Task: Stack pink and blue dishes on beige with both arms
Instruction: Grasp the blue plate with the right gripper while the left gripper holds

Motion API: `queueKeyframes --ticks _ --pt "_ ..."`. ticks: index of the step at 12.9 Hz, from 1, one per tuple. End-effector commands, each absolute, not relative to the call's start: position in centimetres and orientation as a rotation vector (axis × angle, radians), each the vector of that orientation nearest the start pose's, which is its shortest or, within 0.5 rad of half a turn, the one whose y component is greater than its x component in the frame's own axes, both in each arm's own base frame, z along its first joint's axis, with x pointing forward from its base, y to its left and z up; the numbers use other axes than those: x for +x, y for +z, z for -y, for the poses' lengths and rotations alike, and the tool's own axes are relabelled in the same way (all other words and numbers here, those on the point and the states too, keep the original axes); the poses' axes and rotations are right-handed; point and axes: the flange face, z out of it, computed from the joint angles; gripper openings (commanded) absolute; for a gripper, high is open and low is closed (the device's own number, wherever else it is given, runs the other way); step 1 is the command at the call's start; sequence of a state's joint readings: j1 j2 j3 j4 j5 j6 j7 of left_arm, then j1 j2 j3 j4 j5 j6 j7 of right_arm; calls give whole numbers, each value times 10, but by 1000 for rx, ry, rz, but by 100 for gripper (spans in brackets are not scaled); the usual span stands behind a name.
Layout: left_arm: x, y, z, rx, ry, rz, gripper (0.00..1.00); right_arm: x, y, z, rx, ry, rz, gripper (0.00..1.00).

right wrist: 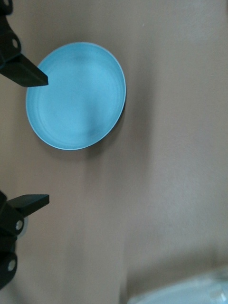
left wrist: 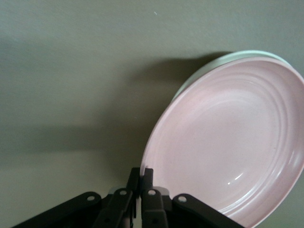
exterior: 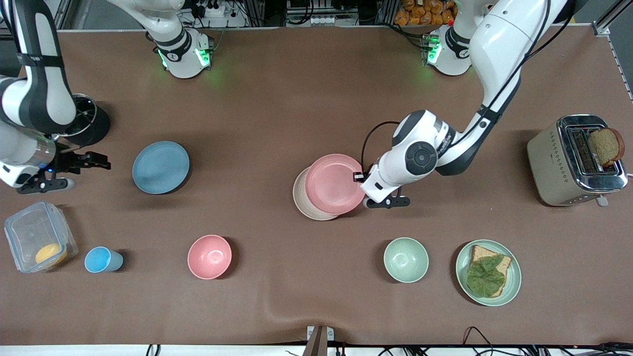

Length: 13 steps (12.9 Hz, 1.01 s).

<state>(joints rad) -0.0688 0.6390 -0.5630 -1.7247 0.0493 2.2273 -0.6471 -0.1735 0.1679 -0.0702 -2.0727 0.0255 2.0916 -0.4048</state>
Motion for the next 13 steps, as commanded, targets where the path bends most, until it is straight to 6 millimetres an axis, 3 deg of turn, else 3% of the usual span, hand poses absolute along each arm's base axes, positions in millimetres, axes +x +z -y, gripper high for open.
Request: queueKeyframes --ticks 1,4,6,10,13 --pt "554 246 381 -3337 337 166 0 529 290 136 -3044 178 309 100" --pt "542 225 399 -3306 307 170 0 526 235 143 -3036 209 335 100" --pt "544 222 406 -3298 288 181 0 526 215 140 -3023 228 320 100" --pt "545 219 405 -3297 291 179 0 526 189 132 -3000 254 300 100" --pt "561 231 398 -3312 244 195 0 525 176 124 -2983 273 307 100"
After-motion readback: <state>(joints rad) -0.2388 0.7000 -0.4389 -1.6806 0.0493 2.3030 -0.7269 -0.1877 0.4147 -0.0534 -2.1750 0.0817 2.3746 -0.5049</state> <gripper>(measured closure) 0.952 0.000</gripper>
